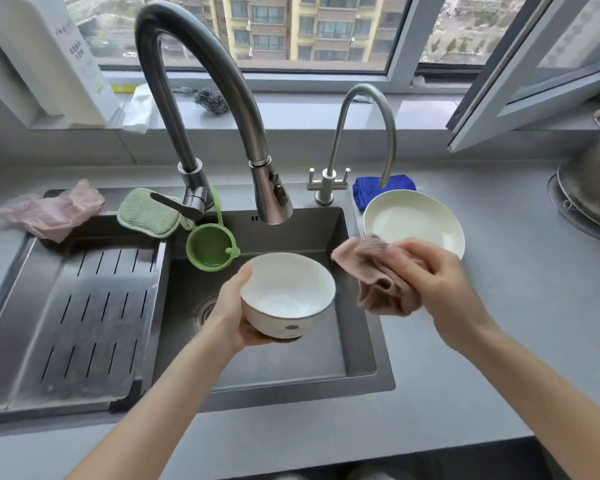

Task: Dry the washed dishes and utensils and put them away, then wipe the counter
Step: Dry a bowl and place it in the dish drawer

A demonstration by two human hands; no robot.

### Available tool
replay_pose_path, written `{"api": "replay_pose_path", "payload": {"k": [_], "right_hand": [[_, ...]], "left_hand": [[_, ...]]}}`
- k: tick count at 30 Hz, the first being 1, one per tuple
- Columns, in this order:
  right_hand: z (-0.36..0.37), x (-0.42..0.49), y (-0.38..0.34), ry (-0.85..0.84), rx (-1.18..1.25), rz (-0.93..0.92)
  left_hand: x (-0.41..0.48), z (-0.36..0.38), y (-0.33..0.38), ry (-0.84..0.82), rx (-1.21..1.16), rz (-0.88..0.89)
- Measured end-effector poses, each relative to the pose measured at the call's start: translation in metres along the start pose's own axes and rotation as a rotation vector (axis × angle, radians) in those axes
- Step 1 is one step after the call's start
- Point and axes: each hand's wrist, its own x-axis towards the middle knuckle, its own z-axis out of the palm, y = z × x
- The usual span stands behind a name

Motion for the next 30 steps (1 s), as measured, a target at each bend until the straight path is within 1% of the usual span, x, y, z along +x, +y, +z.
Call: {"api": "replay_pose_path", "payload": {"k": [2, 4, 5, 6, 7, 8, 9, 11, 12, 14, 16, 18, 20, 22, 23, 25, 27, 29, 30], "right_hand": [[0.012, -0.007, 0.013, 0.051, -0.121, -0.204], [0.041, -0.012, 0.036, 0.038, -0.38, -0.413], [0.05, -0.011, 0.047, 0.059, -0.496, -0.524], [0.052, -0.005, 0.052, 0.079, -0.571, -0.608], [0.049, 0.005, 0.053, 0.105, -0.595, -0.642], [0.046, 0.013, 0.048, 0.135, -0.575, -0.622], [0.041, 0.02, 0.04, 0.157, -0.501, -0.556], [0.033, 0.031, 0.022, 0.165, -0.233, -0.337], [0.028, 0.038, 0.015, 0.126, -0.115, -0.213], [0.014, 0.051, 0.006, 0.008, 0.031, 0.031], [0.0, 0.058, -0.003, -0.076, 0.191, 0.258], [-0.009, 0.06, -0.006, -0.103, 0.306, 0.385], [-0.011, 0.061, -0.005, -0.058, 0.251, 0.399], [-0.011, 0.056, 0.002, -0.028, 0.22, 0.323], [-0.009, 0.049, 0.005, 0.028, 0.227, 0.282], [-0.001, 0.031, 0.013, 0.243, 0.292, 0.261], [0.015, 0.01, 0.023, 0.458, 0.438, 0.33], [0.03, 0.003, 0.032, 0.59, 0.562, 0.348], [0.032, 0.004, 0.035, 0.636, 0.6, 0.353]], "left_hand": [[-0.003, 0.013, -0.004, -0.124, -0.134, -0.054], [-0.004, 0.028, -0.011, -0.262, -0.196, -0.121], [-0.004, 0.035, -0.014, -0.331, -0.202, -0.15], [-0.004, 0.041, -0.016, -0.389, -0.203, -0.165], [-0.003, 0.045, -0.017, -0.448, -0.215, -0.17], [-0.001, 0.047, -0.017, -0.482, -0.215, -0.175], [0.001, 0.049, -0.015, -0.508, -0.201, -0.181], [0.003, 0.051, -0.008, -0.54, -0.119, -0.176], [0.003, 0.051, -0.003, -0.551, -0.074, -0.174], [0.002, 0.053, 0.005, -0.56, 0.022, -0.169], [-0.001, 0.057, 0.013, -0.555, 0.123, -0.165], [-0.006, 0.067, 0.019, -0.524, 0.186, -0.152], [-0.01, 0.078, 0.024, -0.426, 0.229, -0.06], [-0.012, 0.086, 0.028, -0.277, 0.259, 0.099], [-0.013, 0.088, 0.028, -0.215, 0.266, 0.176], [-0.015, 0.094, 0.023, -0.144, 0.285, 0.313], [-0.017, 0.103, 0.011, -0.101, 0.264, 0.499], [-0.022, 0.114, -0.008, -0.066, 0.212, 0.692], [-0.024, 0.118, -0.019, -0.047, 0.196, 0.743]]}}
